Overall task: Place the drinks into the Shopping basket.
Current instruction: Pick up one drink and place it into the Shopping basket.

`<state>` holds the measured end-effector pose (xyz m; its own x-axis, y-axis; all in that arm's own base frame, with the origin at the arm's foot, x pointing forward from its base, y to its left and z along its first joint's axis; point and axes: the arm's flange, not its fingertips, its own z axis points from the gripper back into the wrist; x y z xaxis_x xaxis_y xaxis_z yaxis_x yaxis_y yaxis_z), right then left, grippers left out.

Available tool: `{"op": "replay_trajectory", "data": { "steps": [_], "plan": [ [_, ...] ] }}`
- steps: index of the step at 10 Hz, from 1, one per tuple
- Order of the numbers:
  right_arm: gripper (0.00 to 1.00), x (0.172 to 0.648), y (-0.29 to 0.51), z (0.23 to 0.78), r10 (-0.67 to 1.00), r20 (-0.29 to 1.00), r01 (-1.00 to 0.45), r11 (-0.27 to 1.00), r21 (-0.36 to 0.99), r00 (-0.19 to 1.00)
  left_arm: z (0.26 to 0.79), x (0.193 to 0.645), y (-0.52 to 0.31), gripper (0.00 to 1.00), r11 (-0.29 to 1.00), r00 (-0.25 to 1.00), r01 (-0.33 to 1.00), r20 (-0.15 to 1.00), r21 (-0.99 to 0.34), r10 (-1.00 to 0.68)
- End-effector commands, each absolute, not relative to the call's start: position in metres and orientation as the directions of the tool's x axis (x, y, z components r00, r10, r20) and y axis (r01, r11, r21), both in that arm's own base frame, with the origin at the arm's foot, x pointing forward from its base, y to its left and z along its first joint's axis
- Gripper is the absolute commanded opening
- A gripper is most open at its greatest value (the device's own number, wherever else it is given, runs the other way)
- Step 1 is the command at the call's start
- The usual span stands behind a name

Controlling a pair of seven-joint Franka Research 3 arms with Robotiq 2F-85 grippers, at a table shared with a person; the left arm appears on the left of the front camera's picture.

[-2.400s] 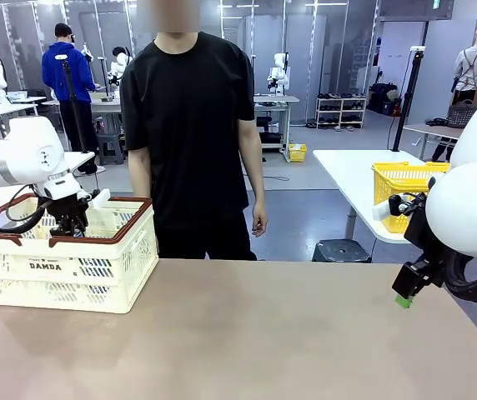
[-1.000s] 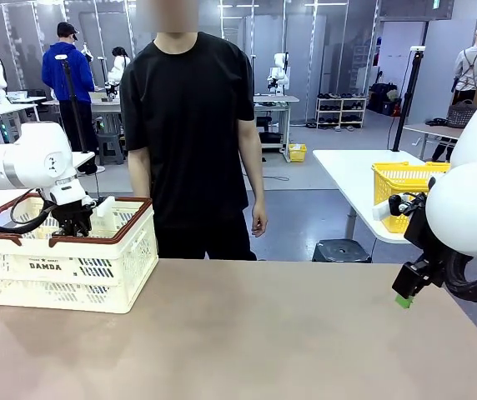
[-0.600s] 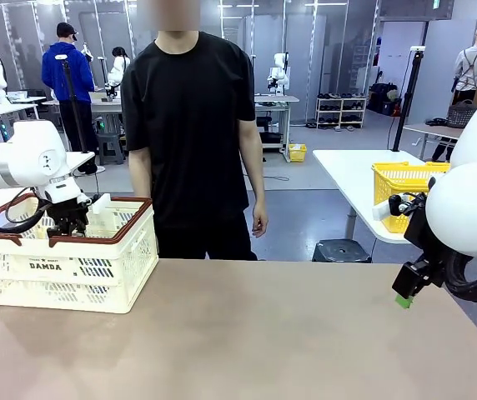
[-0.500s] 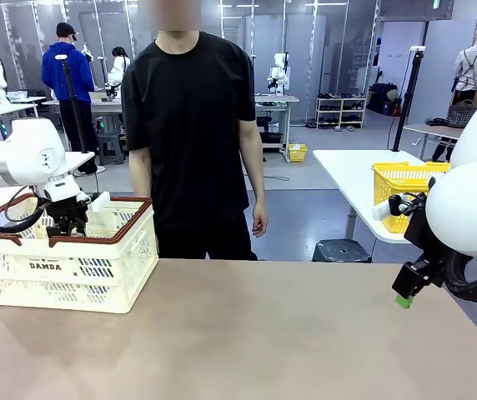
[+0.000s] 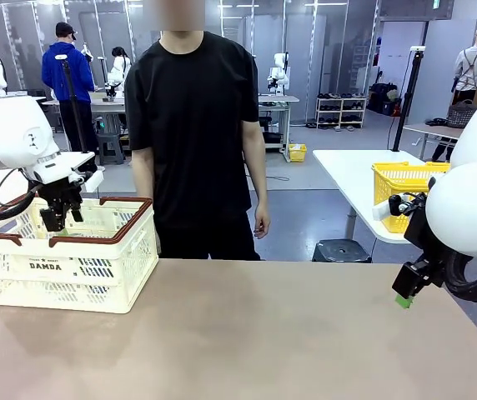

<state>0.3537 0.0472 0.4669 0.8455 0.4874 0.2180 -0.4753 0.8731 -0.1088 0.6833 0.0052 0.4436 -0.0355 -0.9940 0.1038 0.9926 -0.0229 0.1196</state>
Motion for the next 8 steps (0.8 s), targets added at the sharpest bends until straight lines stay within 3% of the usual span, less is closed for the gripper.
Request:
{"op": "replay_trajectory", "data": {
  "steps": [1,8],
  "plan": [
    [0.94,0.353,0.047,0.467,0.489,0.216,-0.477,0.872,-0.107,0.845,0.453,0.668,0.011,1.0,-0.016,-0.035,0.989,0.121,0.148,-0.992],
    [0.94,0.353,0.047,0.467,0.489,0.216,-0.477,0.872,-0.107,0.845,0.495,0.644,0.012,1.0,0.047,0.013,0.973,0.153,0.224,-0.988]
  ]
}}
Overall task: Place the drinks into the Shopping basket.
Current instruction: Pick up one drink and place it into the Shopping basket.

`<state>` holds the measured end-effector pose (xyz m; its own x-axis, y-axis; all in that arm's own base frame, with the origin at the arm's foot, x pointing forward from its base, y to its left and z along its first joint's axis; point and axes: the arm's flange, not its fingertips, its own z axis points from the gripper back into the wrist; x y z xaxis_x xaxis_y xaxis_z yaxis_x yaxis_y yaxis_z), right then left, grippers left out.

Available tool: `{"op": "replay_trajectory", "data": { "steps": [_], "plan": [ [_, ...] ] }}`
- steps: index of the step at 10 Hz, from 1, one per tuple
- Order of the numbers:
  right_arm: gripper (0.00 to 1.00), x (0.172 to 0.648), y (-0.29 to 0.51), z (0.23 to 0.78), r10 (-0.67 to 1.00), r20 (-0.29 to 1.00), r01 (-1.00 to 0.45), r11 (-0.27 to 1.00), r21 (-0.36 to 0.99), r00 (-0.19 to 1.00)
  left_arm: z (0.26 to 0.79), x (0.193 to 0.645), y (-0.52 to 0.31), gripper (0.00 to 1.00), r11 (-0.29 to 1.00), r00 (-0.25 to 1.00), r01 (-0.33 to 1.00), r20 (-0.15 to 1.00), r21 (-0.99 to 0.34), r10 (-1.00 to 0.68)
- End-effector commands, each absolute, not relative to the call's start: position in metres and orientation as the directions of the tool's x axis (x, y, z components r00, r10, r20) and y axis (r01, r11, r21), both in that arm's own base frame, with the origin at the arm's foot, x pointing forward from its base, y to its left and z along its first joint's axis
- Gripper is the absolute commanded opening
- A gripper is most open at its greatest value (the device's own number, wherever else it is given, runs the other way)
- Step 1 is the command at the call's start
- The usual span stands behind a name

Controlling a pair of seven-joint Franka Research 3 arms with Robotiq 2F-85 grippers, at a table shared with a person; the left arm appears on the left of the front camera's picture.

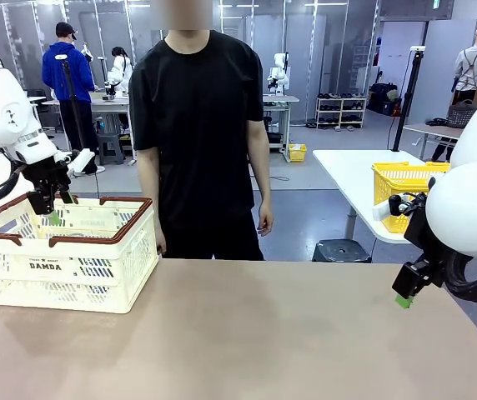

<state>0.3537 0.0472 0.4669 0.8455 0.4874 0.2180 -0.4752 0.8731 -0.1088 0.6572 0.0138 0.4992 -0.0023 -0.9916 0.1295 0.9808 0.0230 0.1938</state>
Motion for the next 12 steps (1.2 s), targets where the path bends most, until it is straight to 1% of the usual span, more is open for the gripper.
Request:
{"op": "replay_trajectory", "data": {
  "steps": [1,2,12],
  "plan": [
    [0.94,0.353,0.047,0.467,0.489,0.216,-0.477,0.872,-0.107,0.845,0.496,0.643,0.012,1.0,0.051,0.019,0.974,0.149,0.219,-0.989],
    [0.94,0.353,0.047,0.467,0.489,0.216,-0.477,0.872,-0.107,0.845,0.499,0.657,0.014,1.0,0.023,-0.002,0.981,0.129,0.194,-0.992],
    [0.94,0.353,0.047,0.467,0.489,0.216,-0.477,0.872,-0.107,0.845,0.499,0.657,0.014,1.0,0.023,-0.002,0.981,0.129,0.194,-0.992]
  ]
}}
